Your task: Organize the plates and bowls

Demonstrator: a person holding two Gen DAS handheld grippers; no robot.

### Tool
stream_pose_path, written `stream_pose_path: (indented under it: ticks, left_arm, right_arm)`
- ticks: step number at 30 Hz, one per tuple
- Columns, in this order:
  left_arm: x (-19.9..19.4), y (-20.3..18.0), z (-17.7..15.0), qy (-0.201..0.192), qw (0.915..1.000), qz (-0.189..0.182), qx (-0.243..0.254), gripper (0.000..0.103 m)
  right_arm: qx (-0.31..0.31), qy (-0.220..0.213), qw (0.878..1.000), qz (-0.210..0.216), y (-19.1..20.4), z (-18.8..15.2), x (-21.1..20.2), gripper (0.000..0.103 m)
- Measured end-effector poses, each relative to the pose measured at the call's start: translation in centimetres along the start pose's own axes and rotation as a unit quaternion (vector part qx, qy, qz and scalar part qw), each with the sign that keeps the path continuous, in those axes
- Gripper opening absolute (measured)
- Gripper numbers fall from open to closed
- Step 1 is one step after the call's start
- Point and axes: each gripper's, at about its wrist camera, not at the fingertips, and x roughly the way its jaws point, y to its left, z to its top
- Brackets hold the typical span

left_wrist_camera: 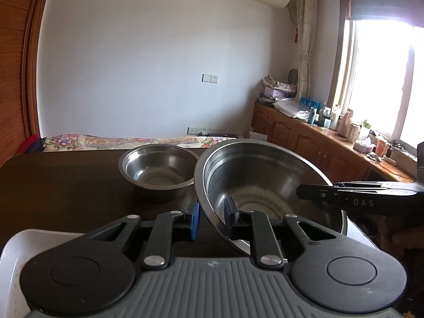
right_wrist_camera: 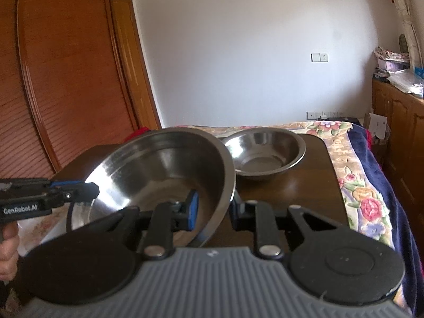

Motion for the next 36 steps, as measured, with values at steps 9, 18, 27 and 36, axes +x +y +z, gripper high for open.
stream_pose_path:
  ticks: [9, 18, 27, 36]
  left_arm:
    - [-3.3, -0.4, -1.6, -0.016, 0.9997, 0.009, 0.016, 0.028]
    - [-4.2, 0.3, -2.5, -0.013, 0.9999, 0.008, 0.008, 0.028]
    - [-4.3, 0.5, -3.5, -0.004, 0.9998, 0.016, 0.011, 0.028]
    - [-4.1, 0.9, -3.9, 0.001, 0.9997, 0.021, 0.011, 0.028]
  right_arm:
    - [-0.001, -0.012, 1.0, -0.004, 1.7, -1.4, -2.1, 0.027]
    - [-0.005, -0.021, 1.0, -0.003, 2.4, -2.1, -2.9, 0.027]
    - [-0.005, -0.019, 1.0, -0.004, 2.9, -2.9, -2.7, 0.027]
    - [0.0, -0.011, 1.0, 0.001, 3.0, -3.5, -1.9, 0.027]
